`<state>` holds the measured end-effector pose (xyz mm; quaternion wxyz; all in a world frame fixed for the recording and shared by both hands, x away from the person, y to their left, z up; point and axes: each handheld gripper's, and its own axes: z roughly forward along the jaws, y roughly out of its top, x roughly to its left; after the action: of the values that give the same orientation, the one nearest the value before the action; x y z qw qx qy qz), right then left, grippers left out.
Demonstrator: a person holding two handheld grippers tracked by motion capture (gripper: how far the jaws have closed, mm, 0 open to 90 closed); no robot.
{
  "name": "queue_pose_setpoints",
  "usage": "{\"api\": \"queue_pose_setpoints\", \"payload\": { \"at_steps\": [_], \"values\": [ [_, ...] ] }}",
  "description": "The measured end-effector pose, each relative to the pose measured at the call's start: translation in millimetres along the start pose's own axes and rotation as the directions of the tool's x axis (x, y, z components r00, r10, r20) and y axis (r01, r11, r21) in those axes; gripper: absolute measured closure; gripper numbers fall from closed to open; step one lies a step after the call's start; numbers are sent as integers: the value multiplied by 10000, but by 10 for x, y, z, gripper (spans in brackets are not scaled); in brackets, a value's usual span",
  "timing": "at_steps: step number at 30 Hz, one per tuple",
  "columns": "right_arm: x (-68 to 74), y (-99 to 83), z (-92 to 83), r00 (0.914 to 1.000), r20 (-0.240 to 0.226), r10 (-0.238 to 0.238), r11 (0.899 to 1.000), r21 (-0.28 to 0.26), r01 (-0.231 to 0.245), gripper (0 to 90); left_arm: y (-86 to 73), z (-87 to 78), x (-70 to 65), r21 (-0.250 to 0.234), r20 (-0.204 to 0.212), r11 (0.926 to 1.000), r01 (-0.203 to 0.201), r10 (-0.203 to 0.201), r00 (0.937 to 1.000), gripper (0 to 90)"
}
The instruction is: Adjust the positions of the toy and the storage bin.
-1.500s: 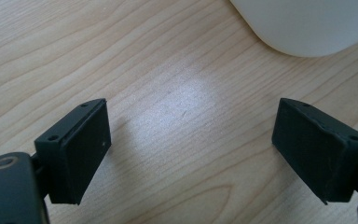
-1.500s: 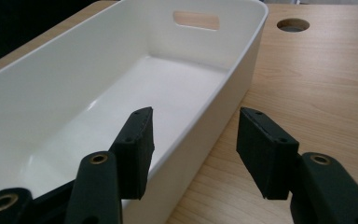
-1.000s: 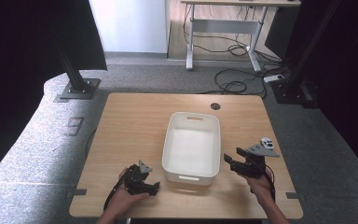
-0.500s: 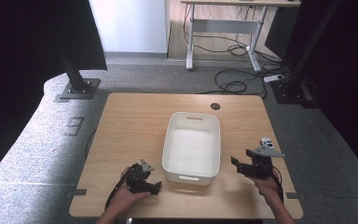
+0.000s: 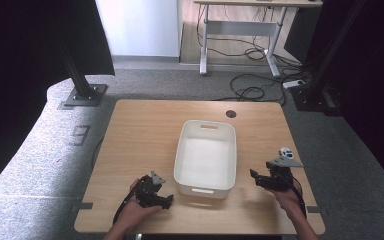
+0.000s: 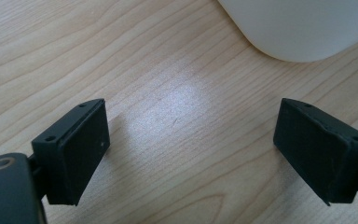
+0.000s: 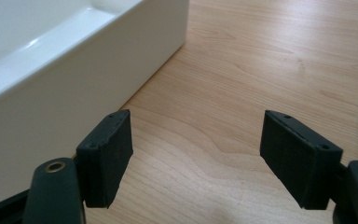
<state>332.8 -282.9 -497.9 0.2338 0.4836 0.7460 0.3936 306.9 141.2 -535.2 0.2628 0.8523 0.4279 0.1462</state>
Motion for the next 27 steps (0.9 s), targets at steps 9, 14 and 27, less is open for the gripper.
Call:
{"api": "queue_pose_setpoints", "payload": {
  "at_steps": [9, 14, 27],
  "values": [
    [-150, -40, 25, 9983, 515, 289, 9994, 176, -298, 256, -3, -2, -3, -4, 13, 10000, -5, 5, 10000, 111],
    [-233, -55, 38, 9959, 786, 439, 9987, 243, -459, 257, -4, -2, -6, -16, -4, 10000, -10, 10, 10000, 111],
    [-394, -70, 46, 9900, 1255, 640, 9971, 334, -687, 259, -1, -4, -12, 6, -15, 9999, -106, 106, 9999, 111]
  ]
}}
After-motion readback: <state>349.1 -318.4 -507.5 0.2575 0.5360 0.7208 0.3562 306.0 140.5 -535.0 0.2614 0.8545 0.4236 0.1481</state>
